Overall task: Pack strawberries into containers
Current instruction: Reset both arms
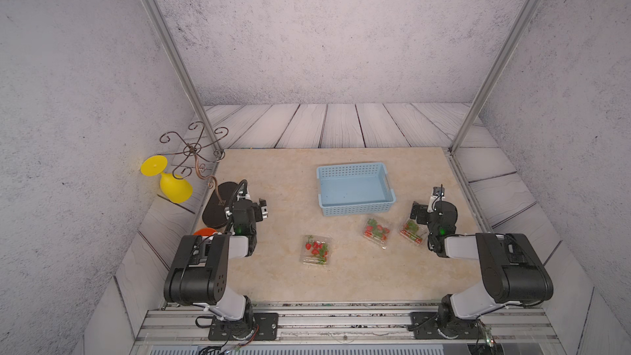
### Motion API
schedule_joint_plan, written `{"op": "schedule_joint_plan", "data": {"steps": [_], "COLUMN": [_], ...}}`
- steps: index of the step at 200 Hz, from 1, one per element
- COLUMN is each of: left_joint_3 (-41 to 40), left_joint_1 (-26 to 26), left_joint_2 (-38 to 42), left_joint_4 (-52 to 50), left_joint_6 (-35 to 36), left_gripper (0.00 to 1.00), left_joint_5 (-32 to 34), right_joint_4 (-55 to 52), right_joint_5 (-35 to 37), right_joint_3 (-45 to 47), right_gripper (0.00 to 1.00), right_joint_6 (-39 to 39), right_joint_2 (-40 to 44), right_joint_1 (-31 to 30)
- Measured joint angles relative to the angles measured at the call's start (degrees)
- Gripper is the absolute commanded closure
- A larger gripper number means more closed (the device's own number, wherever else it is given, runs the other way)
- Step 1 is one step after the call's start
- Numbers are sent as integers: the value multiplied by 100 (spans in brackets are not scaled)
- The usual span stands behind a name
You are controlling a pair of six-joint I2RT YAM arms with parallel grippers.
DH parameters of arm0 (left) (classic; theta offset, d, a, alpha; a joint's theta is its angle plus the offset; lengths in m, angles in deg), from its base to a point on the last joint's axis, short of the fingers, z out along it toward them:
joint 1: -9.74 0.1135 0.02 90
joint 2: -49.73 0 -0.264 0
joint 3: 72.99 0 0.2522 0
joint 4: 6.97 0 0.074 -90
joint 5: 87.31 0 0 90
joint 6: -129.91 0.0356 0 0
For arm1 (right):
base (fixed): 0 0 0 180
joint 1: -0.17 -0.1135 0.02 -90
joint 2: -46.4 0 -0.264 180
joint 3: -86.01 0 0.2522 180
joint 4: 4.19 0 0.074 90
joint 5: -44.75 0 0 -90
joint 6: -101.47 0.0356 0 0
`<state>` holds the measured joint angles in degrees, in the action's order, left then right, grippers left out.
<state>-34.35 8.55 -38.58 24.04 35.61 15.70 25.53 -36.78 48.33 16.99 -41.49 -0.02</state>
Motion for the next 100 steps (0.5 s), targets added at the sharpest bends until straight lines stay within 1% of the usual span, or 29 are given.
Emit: {"op": "schedule_joint_plan", "data": {"steps": [100], "left_joint_3": [9], "left_joint_1": [0], "left_joint_2": [0], "left_joint_4": [-103], "left_joint_6": [0], "left_gripper": [0], "left_joint_5": [-2], "right_joint_4": [-28], "right_joint_5": [0], "right_joint_3": [-96], "right_gripper": [1], "right_joint_6": [-4], "right_joint_2": [0], "right_joint_1": [-2]}}
